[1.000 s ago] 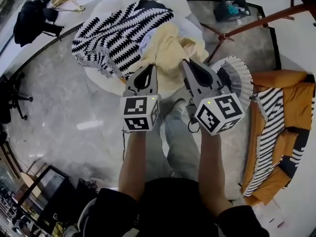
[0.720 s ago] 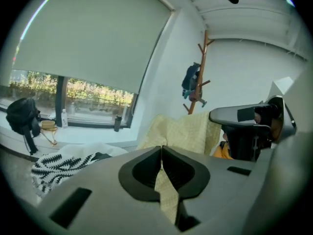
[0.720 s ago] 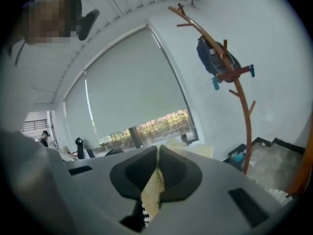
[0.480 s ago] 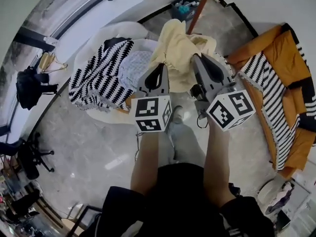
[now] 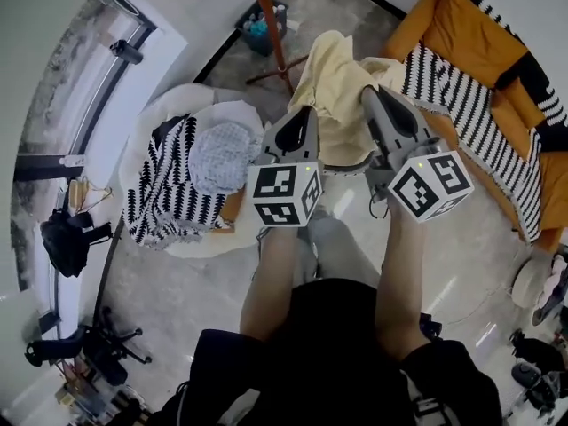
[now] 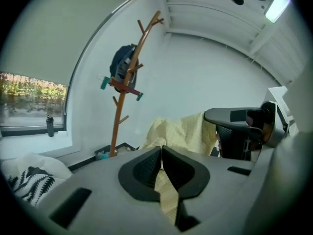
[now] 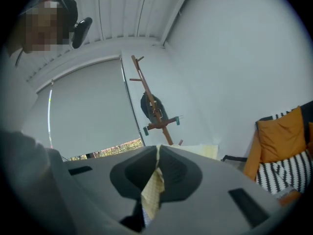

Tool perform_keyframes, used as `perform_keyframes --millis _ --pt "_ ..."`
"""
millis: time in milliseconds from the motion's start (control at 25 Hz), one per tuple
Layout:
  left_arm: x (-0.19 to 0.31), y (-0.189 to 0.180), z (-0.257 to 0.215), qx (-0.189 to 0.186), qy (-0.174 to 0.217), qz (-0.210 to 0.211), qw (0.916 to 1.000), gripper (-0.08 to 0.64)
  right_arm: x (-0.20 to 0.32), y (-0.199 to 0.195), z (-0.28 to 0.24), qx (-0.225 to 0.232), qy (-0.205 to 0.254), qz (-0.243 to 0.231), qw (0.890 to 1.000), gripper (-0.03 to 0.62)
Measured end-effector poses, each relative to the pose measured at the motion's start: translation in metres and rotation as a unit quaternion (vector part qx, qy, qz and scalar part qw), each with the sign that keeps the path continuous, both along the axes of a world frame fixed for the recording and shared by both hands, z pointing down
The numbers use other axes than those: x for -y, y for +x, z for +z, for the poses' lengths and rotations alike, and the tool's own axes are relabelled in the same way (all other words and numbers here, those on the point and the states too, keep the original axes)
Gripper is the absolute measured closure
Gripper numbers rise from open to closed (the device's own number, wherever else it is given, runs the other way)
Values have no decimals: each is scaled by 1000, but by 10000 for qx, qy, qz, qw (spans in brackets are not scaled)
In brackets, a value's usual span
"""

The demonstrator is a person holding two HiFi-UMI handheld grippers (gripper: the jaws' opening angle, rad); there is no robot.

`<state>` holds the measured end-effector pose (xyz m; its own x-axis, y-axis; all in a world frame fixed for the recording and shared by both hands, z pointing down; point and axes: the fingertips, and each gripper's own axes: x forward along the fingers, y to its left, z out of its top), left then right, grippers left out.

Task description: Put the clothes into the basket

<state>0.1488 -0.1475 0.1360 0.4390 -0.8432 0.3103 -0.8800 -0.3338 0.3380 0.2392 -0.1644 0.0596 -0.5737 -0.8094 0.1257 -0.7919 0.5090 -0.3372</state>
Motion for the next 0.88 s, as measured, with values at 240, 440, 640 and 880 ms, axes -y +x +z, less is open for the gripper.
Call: perform_keyframes --millis 240,440,640,880 --pt "13 53 47 88 -417 604 9973 543 8 60 45 -134 -389 566 9976 571" --pt "14 75 117 395 -977 837 9909 543 4 88 125 -383 -1114 716 9905 571" --pt "14 86 196 716 -1559 991 9802 543 -4 102 210 -237 -2014 747 9764 571" --pt "14 89 280 674 -2048 891 9724 543 -14 116 315 -719 -2806 885 9530 569"
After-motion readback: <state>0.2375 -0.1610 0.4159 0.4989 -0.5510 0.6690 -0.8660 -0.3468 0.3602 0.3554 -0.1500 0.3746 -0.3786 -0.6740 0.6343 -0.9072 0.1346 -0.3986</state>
